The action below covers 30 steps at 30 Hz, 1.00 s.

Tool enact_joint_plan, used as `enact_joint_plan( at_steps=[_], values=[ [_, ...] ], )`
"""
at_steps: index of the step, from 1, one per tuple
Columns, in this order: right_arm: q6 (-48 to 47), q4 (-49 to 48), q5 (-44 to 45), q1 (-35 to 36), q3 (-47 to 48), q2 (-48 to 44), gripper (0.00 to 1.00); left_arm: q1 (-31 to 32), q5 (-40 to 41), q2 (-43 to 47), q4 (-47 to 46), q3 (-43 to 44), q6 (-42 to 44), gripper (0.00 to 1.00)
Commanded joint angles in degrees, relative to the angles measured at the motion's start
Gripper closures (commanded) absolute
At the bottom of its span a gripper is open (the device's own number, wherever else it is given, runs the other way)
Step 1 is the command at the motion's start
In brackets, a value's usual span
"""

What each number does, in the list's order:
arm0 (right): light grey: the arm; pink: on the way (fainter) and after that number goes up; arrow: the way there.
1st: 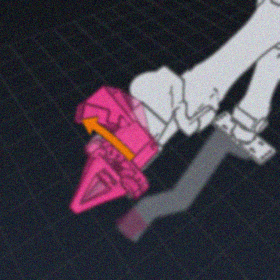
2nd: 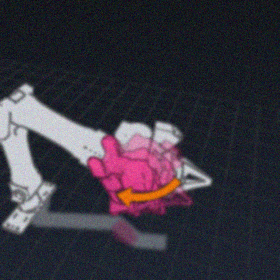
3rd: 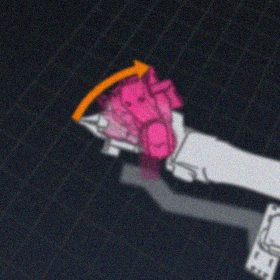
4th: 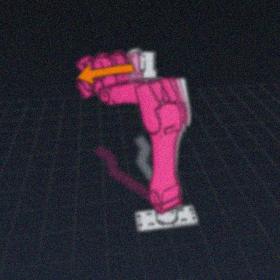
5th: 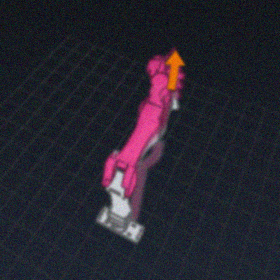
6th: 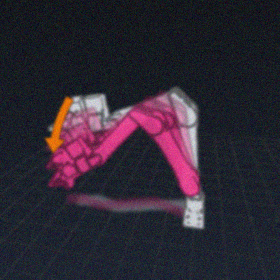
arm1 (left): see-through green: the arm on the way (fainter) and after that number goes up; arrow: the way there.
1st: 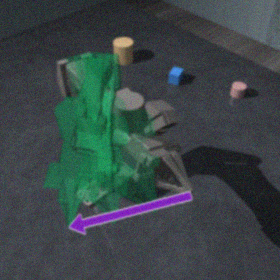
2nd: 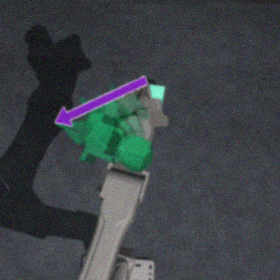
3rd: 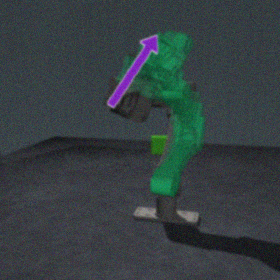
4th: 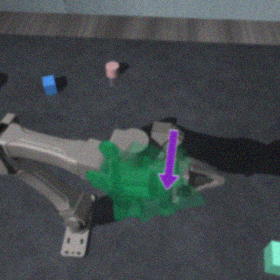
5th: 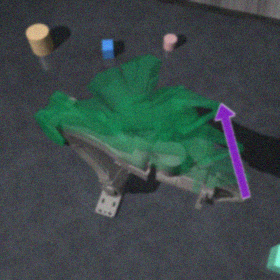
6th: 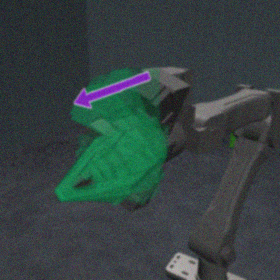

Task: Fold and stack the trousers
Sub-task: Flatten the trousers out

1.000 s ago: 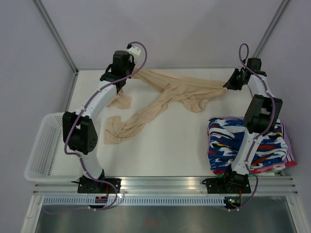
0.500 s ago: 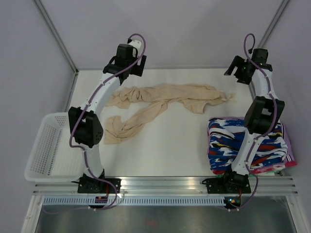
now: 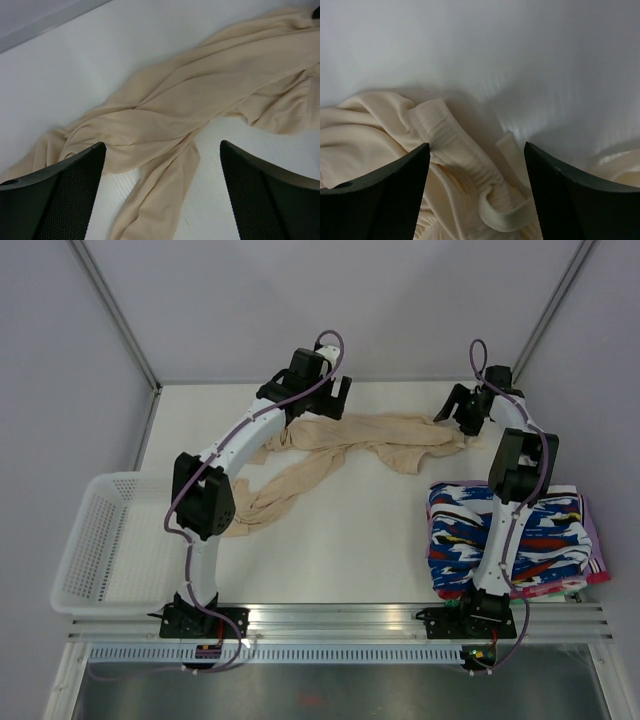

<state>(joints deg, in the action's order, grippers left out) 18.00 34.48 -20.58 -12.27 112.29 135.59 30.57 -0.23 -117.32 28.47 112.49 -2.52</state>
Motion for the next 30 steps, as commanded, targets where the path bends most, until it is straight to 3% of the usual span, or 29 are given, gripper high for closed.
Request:
enact_joint_plan(
  at_steps=[1,6,7,10,11,12,14,23,30],
  values=[
    [0.37,-1.17,-0.52,2.34,1.44,1.25,0.19,-1.47,9.18,-4.31,2.90,2.29,-5.64,0.00],
    [-0.07,-1.69,-0.52,3.22,0.47,1.26,0.32,-5.25,12.10,-10.47,9.57,8.35,-15.98,0.00],
    [0.10,-1.96,-0.52,3.39,0.47,1.26,0.42,-6.12,11.40,-11.43,11.94,9.49,-17.67,0.00],
    [0.98,-2.58,-1.74,4.01,0.74,1.43,0.60,-8.50,10.69,-13.37,14.06,9.33,-22.34,0.00],
    [1.16,-2.75,-1.75,4.18,1.17,1.52,0.78,-9.38,11.30,-13.72,14.85,9.42,-23.22,0.00],
    [1.16,-2.32,-0.88,4.71,1.61,1.43,0.89,-9.82,12.26,-14.51,15.56,9.50,-24.88,0.00],
    [0.99,-1.70,0.27,5.15,3.36,0.74,1.00,-10.70,12.97,-15.31,17.75,9.51,-26.65,0.00],
    [4.14,-14.07,4.40,5.51,4.34,-7.44,1.00,-17.90,15.08,-17.95,23.82,9.86,-34.83,0.00],
    [8.88,-19.71,5.99,4.98,8.11,-5.34,1.00,-19.75,13.94,-17.06,21.63,8.01,-34.91,0.00]
  ],
)
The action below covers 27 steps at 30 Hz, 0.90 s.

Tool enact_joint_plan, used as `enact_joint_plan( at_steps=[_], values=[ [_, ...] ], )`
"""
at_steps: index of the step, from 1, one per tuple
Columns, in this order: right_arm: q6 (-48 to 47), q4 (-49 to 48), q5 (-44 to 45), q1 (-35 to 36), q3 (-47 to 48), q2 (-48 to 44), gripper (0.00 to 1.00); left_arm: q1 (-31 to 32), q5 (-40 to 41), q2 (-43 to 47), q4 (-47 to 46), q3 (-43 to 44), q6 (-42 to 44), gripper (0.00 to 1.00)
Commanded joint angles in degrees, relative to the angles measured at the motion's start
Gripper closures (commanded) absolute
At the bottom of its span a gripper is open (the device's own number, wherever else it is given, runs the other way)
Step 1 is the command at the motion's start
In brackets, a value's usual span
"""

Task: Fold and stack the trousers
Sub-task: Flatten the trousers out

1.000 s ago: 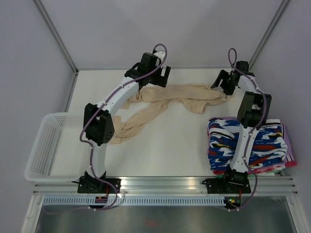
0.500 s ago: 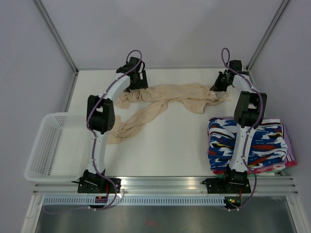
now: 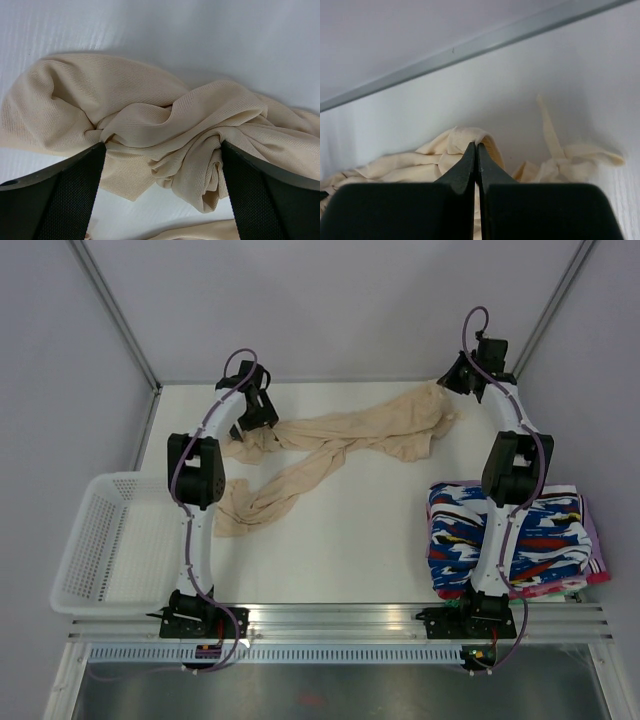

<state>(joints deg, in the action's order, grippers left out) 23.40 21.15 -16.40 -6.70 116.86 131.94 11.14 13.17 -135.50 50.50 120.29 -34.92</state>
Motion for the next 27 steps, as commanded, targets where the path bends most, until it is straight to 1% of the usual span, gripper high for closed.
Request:
enact_joint_plan(
  at_steps=[1,3,4,6,7,8,10,11,14,15,17,18,19,21,25,27],
  values=[
    [3.93,-7.16,1.99,-0.86,4.60,-0.73,1.00,-0.67,0.19,0.86,-0.58,0.21,-2.70,0.00],
    [5.16,-8.93,2.25,-1.73,6.09,0.68,1.00,-1.64,-0.69,-0.28,-0.23,0.64,-3.31,0.01],
    [6.99,-9.19,2.17,-2.17,8.54,2.34,1.00,-2.25,-0.95,-0.55,-0.14,0.91,-3.58,0.01],
    [9.55,-11.38,1.47,-3.75,10.57,3.93,1.00,-2.70,-1.22,-0.64,-0.23,1.00,-3.67,0.02],
    [12.61,-12.70,1.11,-4.37,11.45,5.24,1.00,-2.70,-0.95,-0.47,-0.75,1.00,-3.58,0.02],
    [14.03,-15.23,0.76,-4.90,11.72,5.78,1.00,-2.96,-0.69,-0.20,-1.28,0.91,-3.23,0.02],
    [15.62,-16.31,0.32,-5.69,13.21,7.71,1.00,-3.40,-0.86,0.15,-3.64,0.91,-2.44,0.09],
    [15.45,-15.62,0.06,-5.78,14.00,8.33,1.00,-3.58,-1.30,0.15,-4.70,0.91,-1.83,0.26],
    [14.66,-13.86,-1.26,-5.69,15.51,9.74,1.00,-4.28,-1.83,-0.37,-8.30,1.52,-1.47,0.58],
    [14.48,-13.68,-1.44,-5.69,14.37,9.65,1.00,-4.45,-1.83,-1.42,-8.40,3.01,-1.56,0.75],
    [13.78,-12.63,-1.35,-5.69,13.05,8.86,1.00,-5.15,-2.79,-2.74,-7.09,5.21,-1.99,0.87],
    [12.74,-12.27,-1.35,-5.69,11.65,8.08,1.00,-5.33,-3.23,-3.53,-6.56,7.05,-2.08,0.96],
    [12.29,-11.57,-1.26,-5.69,10.77,7.55,1.00,-5.60,-3.32,-3.54,-6.03,7.50,-2.09,0.98],
    [10.89,-11.13,-1.09,-5.69,8.23,6.49,1.00,-5.86,-3.24,-3.02,-5.07,7.50,-1.39,0.98],
    [9.30,-9.99,0.14,-5.69,4.61,3.77,1.00,-6.56,2.63,1.11,-2.43,5.75,1.68,0.98],
    [8.95,-9.55,0.15,-5.69,4.08,3.41,1.00,-7.18,3.35,4.62,-1.73,3.82,4.41,0.98]
  ],
)
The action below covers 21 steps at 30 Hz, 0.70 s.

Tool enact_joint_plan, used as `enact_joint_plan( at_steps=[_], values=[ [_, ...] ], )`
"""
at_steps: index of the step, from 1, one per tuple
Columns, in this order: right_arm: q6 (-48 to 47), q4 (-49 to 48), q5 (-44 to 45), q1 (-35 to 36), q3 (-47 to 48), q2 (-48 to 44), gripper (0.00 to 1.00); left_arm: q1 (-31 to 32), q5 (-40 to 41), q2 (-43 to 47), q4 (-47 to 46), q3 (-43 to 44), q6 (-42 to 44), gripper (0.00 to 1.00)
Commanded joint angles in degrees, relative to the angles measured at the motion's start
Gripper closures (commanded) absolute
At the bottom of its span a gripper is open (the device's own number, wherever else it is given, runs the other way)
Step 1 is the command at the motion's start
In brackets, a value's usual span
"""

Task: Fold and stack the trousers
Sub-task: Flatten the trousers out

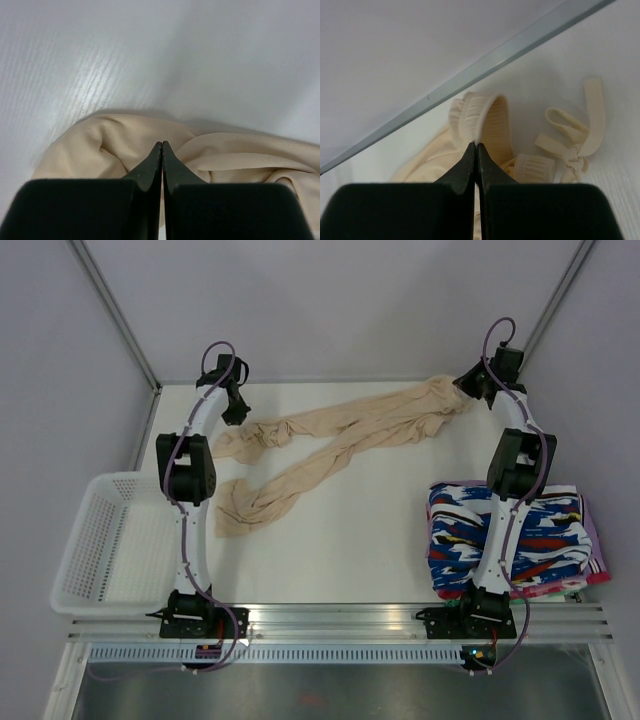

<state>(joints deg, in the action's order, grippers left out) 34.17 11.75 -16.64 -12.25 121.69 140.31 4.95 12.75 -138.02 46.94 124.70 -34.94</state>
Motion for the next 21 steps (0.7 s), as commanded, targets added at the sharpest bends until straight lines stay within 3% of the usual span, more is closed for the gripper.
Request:
enact_joint_plan(
  at_steps=[1,3,4,8,15,21],
  values=[
    [-1.92,0.20,0.12,-0.14,-0.75,-5.05,1.00,-1.78,4.12,7.93,2.71,-0.95,4.88,0.97],
    [-1.66,0.21,-0.23,-0.14,-1.01,-5.05,1.00,-2.75,4.47,9.34,4.91,-2.18,4.36,0.77],
    [-1.48,0.21,-0.32,-0.14,-1.19,-5.13,1.00,-3.54,4.30,9.69,6.48,-2.97,3.74,0.50],
    [-1.21,-0.06,-0.58,-0.05,-2.16,-5.57,1.00,-4.77,3.16,11.54,7.38,-9.28,0.14,0.15],
    [-1.30,-0.15,-0.23,-0.05,-3.48,-6.71,1.00,-6.71,-2.46,9.18,4.30,-14.23,-5.31,0.13],
    [-1.74,0.91,0.38,-0.05,-3.48,-6.98,1.00,-6.62,-4.75,7.06,2.37,-15.45,-6.19,0.26]
  ],
)
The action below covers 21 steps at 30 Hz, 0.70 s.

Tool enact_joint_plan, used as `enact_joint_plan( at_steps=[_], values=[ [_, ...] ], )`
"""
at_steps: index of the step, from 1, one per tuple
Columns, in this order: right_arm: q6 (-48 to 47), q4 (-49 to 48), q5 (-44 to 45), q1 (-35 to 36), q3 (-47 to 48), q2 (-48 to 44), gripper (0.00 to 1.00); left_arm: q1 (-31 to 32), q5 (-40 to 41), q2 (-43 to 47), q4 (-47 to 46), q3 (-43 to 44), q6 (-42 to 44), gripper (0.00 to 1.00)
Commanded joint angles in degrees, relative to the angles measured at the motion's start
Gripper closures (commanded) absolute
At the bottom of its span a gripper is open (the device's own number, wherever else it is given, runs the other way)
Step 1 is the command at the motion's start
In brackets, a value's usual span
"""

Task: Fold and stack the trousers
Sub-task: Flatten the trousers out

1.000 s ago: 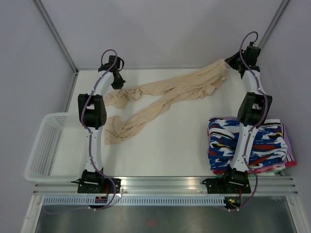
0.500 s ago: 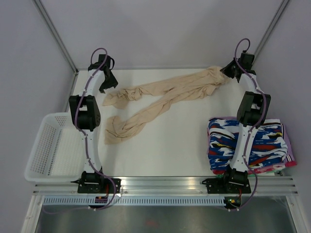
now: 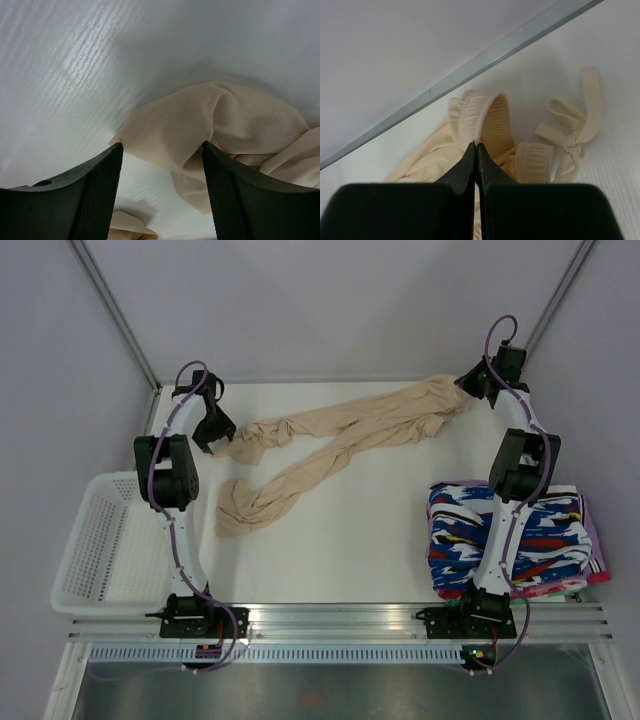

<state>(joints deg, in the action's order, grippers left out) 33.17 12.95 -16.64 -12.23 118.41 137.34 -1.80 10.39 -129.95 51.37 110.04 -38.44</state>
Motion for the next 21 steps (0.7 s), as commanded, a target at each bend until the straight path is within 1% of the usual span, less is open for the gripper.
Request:
enact_joint_plan(
  at_steps=[1,2,3,5,6,7,9,10,14,15,17,18,19,21],
  values=[
    [-0.82,-0.29,0.47,-0.08,-0.11,-3.92,1.00,0.05,-2.83,-1.18,-2.50,-1.23,-2.61,0.31],
    [-0.65,-0.29,0.73,-0.08,-0.11,-3.92,1.00,0.05,-3.27,-1.36,-3.73,-1.58,-2.70,0.33],
    [-0.47,-0.29,0.82,-0.08,-0.02,-3.92,1.00,0.13,-4.49,-1.45,-4.26,-1.76,-2.78,0.38],
    [-0.30,-0.29,0.91,-0.08,0.24,-3.83,1.00,0.13,-5.20,-2.32,-4.88,-1.50,-2.96,0.54],
    [-0.04,-0.47,0.91,0.01,0.42,-3.83,1.00,0.05,-5.38,-2.67,-5.14,-1.23,-3.48,0.63],
    [0.05,-0.56,0.82,0.01,0.33,-3.83,1.00,0.05,-5.30,-2.94,-5.14,-0.45,-3.58,0.80],
    [0.05,-0.56,0.74,0.01,0.94,-3.92,1.00,-0.22,-4.77,-3.90,-4.54,1.05,-3.32,0.98],
    [-0.29,-0.30,0.65,0.01,1.55,-3.92,1.00,-0.48,-4.59,-3.99,-4.36,3.23,-2.79,0.98],
    [-1.52,2.34,0.65,-0.07,7.08,-4.88,1.00,-3.29,-1.52,0.47,-5.05,8.95,1.95,0.98],
    [-1.70,2.26,0.65,-0.08,7.71,-5.32,1.00,-4.69,1.36,3.18,-5.14,10.44,4.83,0.98],
    [-1.79,1.64,0.91,-0.08,8.50,-7.59,1.00,-5.92,4.18,5.75,-5.76,15.89,8.53,0.98],
    [-1.70,0.33,1.00,-0.08,8.33,-8.48,1.00,-6.80,6.55,8.28,-6.19,17.39,12.12,0.98],
    [-1.62,-0.37,1.35,-0.08,8.24,-9.36,1.00,-7.16,7.53,9.79,-8.64,19.14,14.16,0.98],
    [-1.70,-1.95,1.53,-0.08,8.24,-11.82,1.00,-7.16,9.98,14.61,-11.81,18.55,20.20,0.98]
  ],
)
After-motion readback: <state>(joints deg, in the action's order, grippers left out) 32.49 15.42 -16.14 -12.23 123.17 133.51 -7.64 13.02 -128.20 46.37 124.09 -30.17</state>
